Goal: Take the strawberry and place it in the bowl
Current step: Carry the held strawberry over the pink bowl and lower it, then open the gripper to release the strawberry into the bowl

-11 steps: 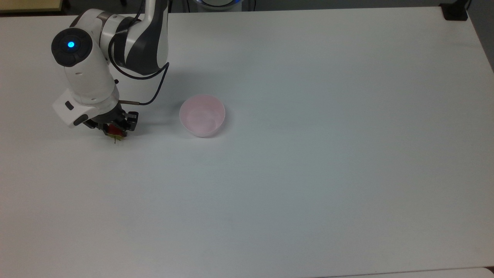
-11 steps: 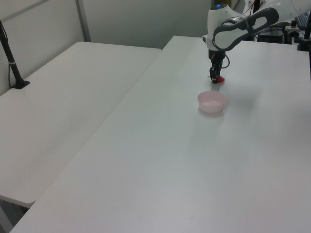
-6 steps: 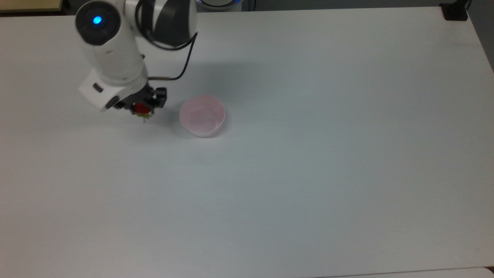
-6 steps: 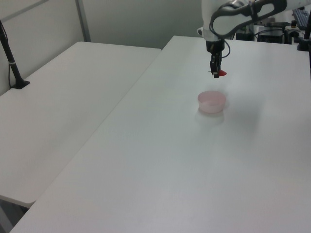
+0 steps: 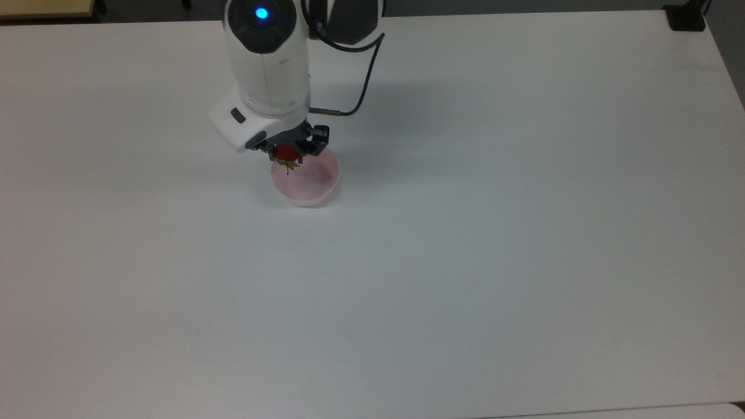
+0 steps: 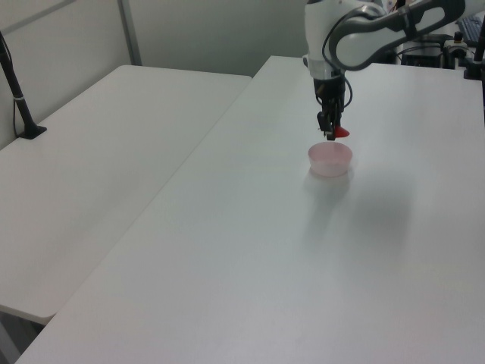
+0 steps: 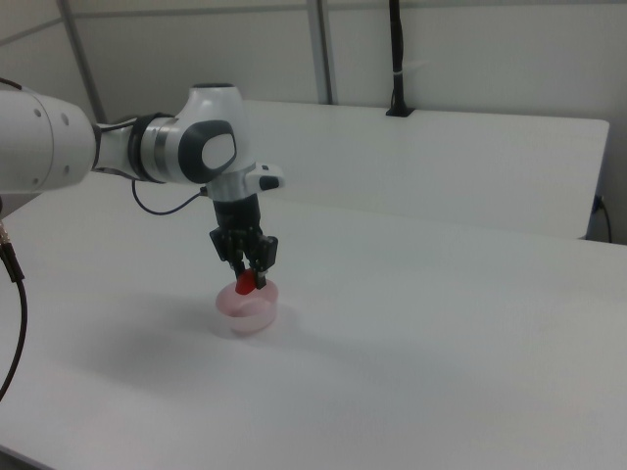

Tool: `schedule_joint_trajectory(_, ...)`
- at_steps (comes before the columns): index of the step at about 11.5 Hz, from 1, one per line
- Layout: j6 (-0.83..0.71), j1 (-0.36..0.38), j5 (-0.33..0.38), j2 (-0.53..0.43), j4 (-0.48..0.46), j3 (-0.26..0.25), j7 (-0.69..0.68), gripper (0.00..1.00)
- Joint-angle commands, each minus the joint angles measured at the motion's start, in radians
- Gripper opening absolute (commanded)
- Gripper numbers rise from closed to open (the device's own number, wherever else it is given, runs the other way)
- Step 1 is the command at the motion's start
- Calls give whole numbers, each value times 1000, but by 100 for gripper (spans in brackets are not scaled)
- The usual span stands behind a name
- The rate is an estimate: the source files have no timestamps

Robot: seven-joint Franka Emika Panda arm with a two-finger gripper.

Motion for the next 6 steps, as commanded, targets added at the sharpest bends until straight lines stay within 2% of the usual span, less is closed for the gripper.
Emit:
schedule_joint_trajectory(1,64,23,-14,4,-50,-7,111,43)
schedule_joint_trajectory(2,74,25,-14,11,-55,-7,144,44)
schedule_joint_trajectory(3,84,25,-14,14,-60,-7,160,54)
schedule_joint_trajectory(4,84,23,-12,14,-58,-5,162,91)
schedule_joint_trajectory(5,73,23,-12,11,-54,-5,162,100)
schedule_joint_trajectory(6,64,28,-14,-6,-49,-5,163,100)
